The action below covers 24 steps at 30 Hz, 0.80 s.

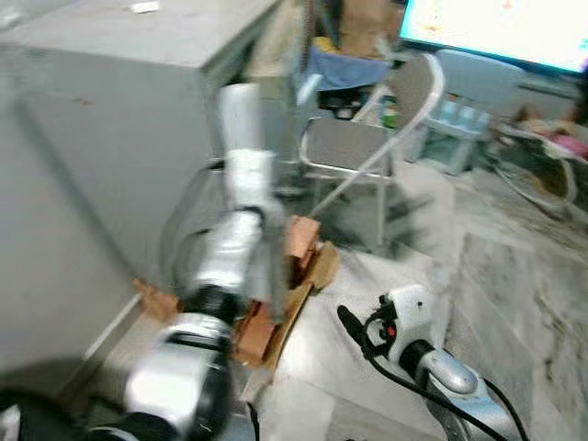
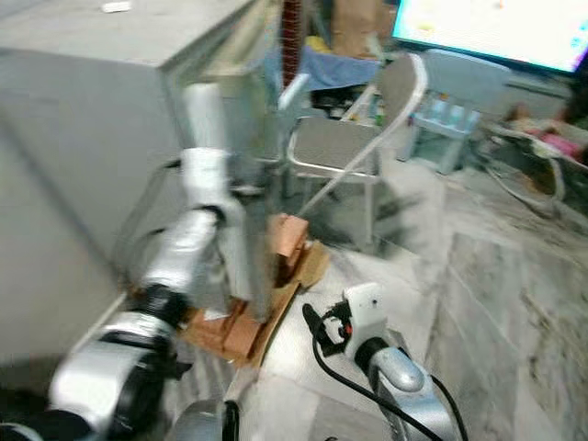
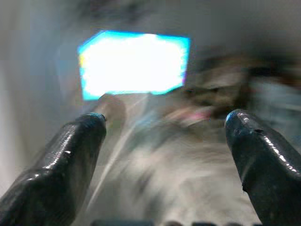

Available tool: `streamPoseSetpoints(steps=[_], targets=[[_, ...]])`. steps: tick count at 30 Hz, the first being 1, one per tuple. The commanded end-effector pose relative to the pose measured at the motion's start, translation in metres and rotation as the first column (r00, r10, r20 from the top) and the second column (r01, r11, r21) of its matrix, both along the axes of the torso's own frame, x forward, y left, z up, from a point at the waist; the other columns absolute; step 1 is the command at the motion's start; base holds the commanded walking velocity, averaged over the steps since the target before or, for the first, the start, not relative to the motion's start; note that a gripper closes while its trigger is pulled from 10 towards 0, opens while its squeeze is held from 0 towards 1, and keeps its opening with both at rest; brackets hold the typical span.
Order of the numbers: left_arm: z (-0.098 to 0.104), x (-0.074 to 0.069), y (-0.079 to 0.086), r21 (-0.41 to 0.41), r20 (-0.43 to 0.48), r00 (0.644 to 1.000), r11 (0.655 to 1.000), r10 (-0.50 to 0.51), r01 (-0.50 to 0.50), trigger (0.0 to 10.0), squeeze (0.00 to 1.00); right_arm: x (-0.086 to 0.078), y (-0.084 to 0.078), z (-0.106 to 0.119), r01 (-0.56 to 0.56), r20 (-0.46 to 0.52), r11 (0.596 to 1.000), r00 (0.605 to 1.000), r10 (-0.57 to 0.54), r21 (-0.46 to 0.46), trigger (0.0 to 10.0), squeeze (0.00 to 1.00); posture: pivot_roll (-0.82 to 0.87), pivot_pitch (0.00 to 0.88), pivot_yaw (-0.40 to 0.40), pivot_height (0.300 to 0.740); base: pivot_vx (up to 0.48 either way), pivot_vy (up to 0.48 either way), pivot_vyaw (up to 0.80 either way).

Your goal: Restocking fridge

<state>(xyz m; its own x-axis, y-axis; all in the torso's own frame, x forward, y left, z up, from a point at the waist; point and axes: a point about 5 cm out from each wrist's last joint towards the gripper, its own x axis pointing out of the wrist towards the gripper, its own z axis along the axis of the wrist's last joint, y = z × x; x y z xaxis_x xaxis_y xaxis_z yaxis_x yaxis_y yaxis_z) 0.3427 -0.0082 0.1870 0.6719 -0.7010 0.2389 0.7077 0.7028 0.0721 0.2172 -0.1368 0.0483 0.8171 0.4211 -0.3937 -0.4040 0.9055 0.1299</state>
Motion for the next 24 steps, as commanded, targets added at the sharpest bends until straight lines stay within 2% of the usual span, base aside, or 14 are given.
streamPoseSetpoints(steps=[1, 3, 5, 6, 7, 9, 12, 13, 14, 16, 18, 21, 22, 24], targets=[[0.037, -0.052, -0.082, -0.082, 0.104, 0.941, 0.940, -0.323, 0.332, 10.0, 0.00, -0.002, -0.004, -0.003, -0.002, -0.019, 1.000, 1.000, 0.002, -0.025, 10.0, 0.00, 0.03, 0.000, 0.002, 0.740, 0.000, 0.000, 0.00], [0.038, -0.055, -0.086, -0.081, 0.105, 0.934, 0.933, -0.343, 0.351, 10.0, 0.00, -0.001, -0.003, -0.003, -0.004, -0.019, 1.000, 1.000, 0.004, -0.028, 10.0, 0.00, 0.03, 0.000, 0.004, 0.740, 0.000, 0.000, 0.00], [0.030, -0.046, -0.080, -0.067, 0.081, 0.951, 0.950, -0.299, 0.304, 10.0, 0.00, 0.001, -0.003, -0.002, 0.000, -0.015, 1.000, 1.000, -0.001, -0.027, 10.0, 0.00, 0.03, 0.000, 0.007, 0.740, 0.000, 0.000, 0.00], [0.019, -0.035, -0.068, -0.035, 0.061, 0.968, 0.968, -0.245, 0.247, 10.0, 0.00, 0.002, -0.003, -0.002, 0.010, -0.011, 1.000, 1.000, -0.010, -0.025, 10.0, 0.00, 0.03, 0.000, 0.011, 0.740, 0.000, 0.000, 0.00], [0.019, -0.035, -0.068, -0.035, 0.061, 0.968, 0.968, -0.245, 0.247, 10.0, 0.00, 0.002, -0.003, -0.002, 0.010, -0.011, 1.000, 1.000, -0.010, -0.025, 10.0, 0.00, 0.03, 0.000, 0.011, 0.740, 0.000, 0.000, 0.00], [0.002, -0.019, -0.042, -0.036, -0.010, 0.989, 0.989, -0.145, 0.144, 10.0, 0.00, 0.003, -0.003, -0.002, 0.028, -0.002, 0.999, 1.000, -0.028, -0.015, 10.0, 0.00, 0.04, 0.000, 0.017, 0.740, 0.000, -0.165, 0.00], [-0.014, -0.012, -0.010, -0.008, -0.050, 0.998, 0.999, -0.041, 0.040, 10.0, 0.00, 0.004, -0.001, -0.002, 0.025, 0.004, 1.000, 1.000, -0.025, -0.010, 10.0, 0.00, 0.04, 0.000, 0.019, 0.740, 0.000, -0.437, 0.00], [-0.024, -0.012, 0.009, 0.004, -0.083, 0.996, 1.000, 0.017, -0.016, 10.0, 0.00, 0.005, 0.001, -0.002, 0.022, 0.007, 1.000, 1.000, -0.022, -0.007, 10.0, 0.00, 0.05, 0.000, 0.017, 0.740, 0.000, -0.428, 0.00], [-0.024, -0.012, 0.009, 0.004, -0.083, 0.996, 1.000, 0.017, -0.016, 10.0, 0.00, 0.005, 0.001, -0.002, 0.022, 0.007, 1.000, 1.000, -0.022, -0.007, 10.0, 0.00, 0.05, 0.000, 0.017, 0.740, 0.000, -0.428, 0.00], [-0.044, -0.013, 0.038, 0.043, -0.096, 0.989, 0.993, 0.114, -0.111, 10.0, 0.00, 0.008, 0.002, 0.000, 0.031, 0.020, 1.000, 0.999, -0.031, 0.003, 10.0, 0.00, 0.05, 0.000, 0.014, 0.740, 0.000, -0.426, 0.00], [-0.055, -0.014, 0.054, 0.050, -0.124, 0.977, 0.984, 0.176, -0.171, 10.0, 0.00, 0.010, 0.002, 0.002, 0.035, 0.028, 0.999, 0.999, -0.035, 0.006, 10.0, 0.00, 0.05, 0.000, 0.013, 0.740, 0.000, -0.420, 0.00], [-0.072, -0.023, 0.082, 0.082, -0.151, 0.948, 0.960, 0.279, -0.269, 10.0, 0.00, 0.015, 0.002, 0.003, 0.052, 0.046, 0.999, 0.998, -0.052, 0.002, 10.0, 0.00, 0.07, 0.000, 0.007, 0.740, 0.000, -0.420, 0.00], [-0.082, -0.030, 0.099, 0.097, -0.178, 0.919, 0.936, 0.351, -0.338, 10.0, 0.00, 0.018, 0.001, 0.005, 0.071, 0.057, 0.997, 0.996, -0.071, 0.001, 10.0, 0.00, 0.07, 0.000, 0.003, 0.740, 0.000, -0.420, 0.00], [-0.085, -0.033, 0.104, 0.104, -0.187, 0.908, 0.927, 0.375, -0.361, 10.0, 0.00, 0.019, 0.001, 0.005, 0.077, 0.061, 0.997, 0.995, -0.077, 0.001, 10.0, 0.00, 0.07, 0.000, 0.003, 0.740, 0.000, -0.420, 0.00]])
